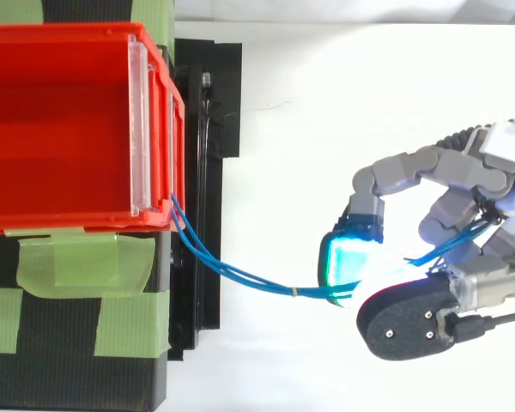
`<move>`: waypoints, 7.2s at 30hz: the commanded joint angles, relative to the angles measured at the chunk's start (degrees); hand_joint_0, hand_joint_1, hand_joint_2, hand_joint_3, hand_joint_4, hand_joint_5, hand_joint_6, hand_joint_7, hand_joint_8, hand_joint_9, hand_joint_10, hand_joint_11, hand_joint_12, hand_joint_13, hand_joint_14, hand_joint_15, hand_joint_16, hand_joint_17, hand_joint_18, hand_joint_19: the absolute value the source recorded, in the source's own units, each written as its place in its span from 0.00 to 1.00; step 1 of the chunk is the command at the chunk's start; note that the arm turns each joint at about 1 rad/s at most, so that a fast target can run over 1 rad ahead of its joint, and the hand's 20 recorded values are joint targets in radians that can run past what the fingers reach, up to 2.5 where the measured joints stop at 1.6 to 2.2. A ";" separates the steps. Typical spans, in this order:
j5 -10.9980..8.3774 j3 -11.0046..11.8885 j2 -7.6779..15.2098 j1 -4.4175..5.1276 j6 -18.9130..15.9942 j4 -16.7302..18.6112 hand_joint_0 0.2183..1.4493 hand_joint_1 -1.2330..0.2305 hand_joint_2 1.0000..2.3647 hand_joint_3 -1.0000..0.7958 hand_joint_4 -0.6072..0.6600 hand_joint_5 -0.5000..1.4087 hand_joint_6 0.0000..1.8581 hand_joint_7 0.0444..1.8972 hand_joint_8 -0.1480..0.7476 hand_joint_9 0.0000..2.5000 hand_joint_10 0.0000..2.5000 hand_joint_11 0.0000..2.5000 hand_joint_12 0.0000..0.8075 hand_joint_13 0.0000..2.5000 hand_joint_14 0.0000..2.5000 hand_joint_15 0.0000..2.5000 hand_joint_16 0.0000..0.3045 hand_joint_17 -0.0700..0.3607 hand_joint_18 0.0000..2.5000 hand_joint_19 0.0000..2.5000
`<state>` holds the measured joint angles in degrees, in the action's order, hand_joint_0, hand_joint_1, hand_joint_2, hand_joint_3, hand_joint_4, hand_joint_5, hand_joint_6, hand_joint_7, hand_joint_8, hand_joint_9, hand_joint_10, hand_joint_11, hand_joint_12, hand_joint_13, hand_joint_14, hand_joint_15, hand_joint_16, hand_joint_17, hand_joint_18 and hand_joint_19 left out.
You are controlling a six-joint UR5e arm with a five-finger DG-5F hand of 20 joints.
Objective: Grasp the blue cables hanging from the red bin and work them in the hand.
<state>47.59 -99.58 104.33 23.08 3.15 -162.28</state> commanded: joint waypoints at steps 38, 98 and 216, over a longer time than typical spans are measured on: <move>-1.45 0.00 0.00 2.84 0.01 0.39 0.56 0.39 0.02 0.35 0.61 0.26 0.50 0.60 0.74 0.72 1.00 1.00 0.78 0.76 1.00 0.82 0.55 0.45 0.95 0.33; -1.09 0.00 6.33 2.58 -5.79 0.30 0.57 0.39 0.02 0.38 0.60 0.23 0.52 0.59 0.75 0.69 1.00 1.00 0.80 0.74 1.00 0.83 0.56 0.46 0.93 0.34; 27.91 3.34 6.33 -13.59 10.21 -0.41 0.57 0.42 0.02 0.38 0.60 0.19 0.50 0.58 0.79 0.53 1.00 1.00 0.79 0.62 1.00 0.85 0.53 0.44 0.80 0.39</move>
<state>75.50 -96.26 110.69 9.74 13.36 -162.74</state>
